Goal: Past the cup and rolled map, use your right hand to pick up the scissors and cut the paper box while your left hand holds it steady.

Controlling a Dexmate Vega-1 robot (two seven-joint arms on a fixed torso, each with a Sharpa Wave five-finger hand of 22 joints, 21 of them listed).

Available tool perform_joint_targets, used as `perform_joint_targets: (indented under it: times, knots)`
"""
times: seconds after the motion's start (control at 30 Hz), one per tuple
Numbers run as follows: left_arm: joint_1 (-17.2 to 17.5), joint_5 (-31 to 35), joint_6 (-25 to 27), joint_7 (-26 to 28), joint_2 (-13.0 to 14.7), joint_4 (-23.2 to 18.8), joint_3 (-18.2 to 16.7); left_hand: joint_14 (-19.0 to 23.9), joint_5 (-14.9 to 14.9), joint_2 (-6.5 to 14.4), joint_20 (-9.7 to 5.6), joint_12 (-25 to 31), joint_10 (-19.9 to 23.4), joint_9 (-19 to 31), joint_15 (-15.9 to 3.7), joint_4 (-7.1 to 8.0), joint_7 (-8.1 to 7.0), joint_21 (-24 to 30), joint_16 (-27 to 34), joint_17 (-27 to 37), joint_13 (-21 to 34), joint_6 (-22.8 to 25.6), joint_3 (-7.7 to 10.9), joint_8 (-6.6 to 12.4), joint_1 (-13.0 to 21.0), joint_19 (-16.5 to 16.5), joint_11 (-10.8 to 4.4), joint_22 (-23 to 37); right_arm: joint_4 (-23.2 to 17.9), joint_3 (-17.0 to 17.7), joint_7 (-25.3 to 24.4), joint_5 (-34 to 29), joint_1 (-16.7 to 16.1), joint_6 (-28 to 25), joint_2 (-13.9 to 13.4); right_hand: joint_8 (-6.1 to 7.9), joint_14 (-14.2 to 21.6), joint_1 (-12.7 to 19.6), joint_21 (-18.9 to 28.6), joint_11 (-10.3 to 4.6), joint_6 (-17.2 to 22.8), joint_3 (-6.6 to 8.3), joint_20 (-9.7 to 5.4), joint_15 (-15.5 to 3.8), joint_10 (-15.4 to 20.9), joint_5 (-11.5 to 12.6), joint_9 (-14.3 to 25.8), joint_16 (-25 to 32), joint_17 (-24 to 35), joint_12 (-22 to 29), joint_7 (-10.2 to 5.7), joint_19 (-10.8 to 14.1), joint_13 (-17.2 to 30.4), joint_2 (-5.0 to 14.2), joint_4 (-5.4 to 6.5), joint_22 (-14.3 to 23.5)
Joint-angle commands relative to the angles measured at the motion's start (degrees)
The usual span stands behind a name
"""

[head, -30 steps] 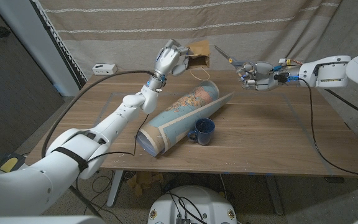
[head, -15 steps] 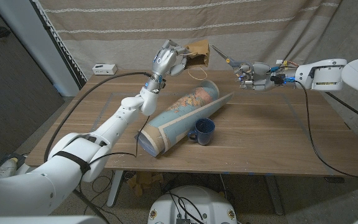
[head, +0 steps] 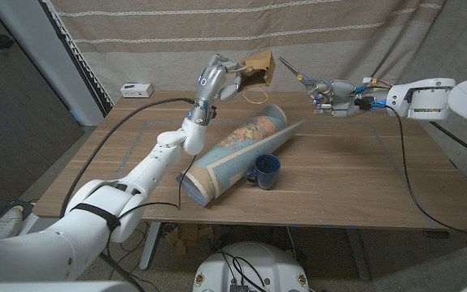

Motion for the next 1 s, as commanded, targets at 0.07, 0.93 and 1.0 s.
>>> perform_joint_targets:
  times: [0.07, 0.93, 1.0]
  knots:
    - [1.7, -0.3, -0.9, 0.0, -0.4, -1.7, -1.8, -0.3, -0.4, 1.1, -8.02, -0.1, 1.3, 0.0, -3.83, -0.09, 0.13, 0.7, 0.0, 0.1, -0.1, 0.6, 0.4, -0.07, 0.3, -0.3, -0.86, 0.0, -0.4, 1.4, 0.5, 0.0, -1.8, 1.3, -0.9, 7.3, 7.0, 3.8, 1.4, -9.97, 0.7, 10.91, -6.55, -8.89, 19.5, 0.5, 24.5, 0.3, 0.2, 2.4, -0.47, -0.5, 0.1, 4.31, 10.22, -0.7]
    - [3.5, -3.2, 2.5, 0.0, 3.4, -5.9, 2.2, 0.0, -1.0, 1.4, -7.97, 0.2, 1.9, 0.0, -3.84, -0.11, 0.34, 1.3, 0.2, 0.2, -0.3, 0.6, 0.46, 0.28, 0.3, -0.8, -0.88, 0.1, 1.1, -0.2, 3.2, -1.7, -0.7, 1.3, -0.3, 5.91, 7.3, 3.2, 5.6, -10.03, 0.8, 12.05, -6.85, -8.91, 19.9, 0.5, 25.5, 0.2, 0.1, 1.0, -0.56, -1.8, 1.4, 4.15, 10.2, -6.8]
    - [3.6, -3.6, 2.5, 0.0, 3.6, -6.0, 2.4, 0.0, -1.0, 1.4, -7.96, 0.1, 1.8, -0.1, -3.86, -0.13, 0.66, 1.3, 0.2, 0.2, -0.4, 0.7, 0.48, 0.3, 0.3, -0.8, -0.88, 0.1, 1.2, -0.4, 2.9, -1.6, -0.6, 1.1, -0.2, 5.42, 7.3, 3.1, 5.6, -9.91, 1.1, 12.06, -6.87, -8.9, 19.9, 0.5, 24.8, 0.2, 0.1, 1.0, -0.4, -1.8, 1.6, 4.13, 10.21, -7.1]
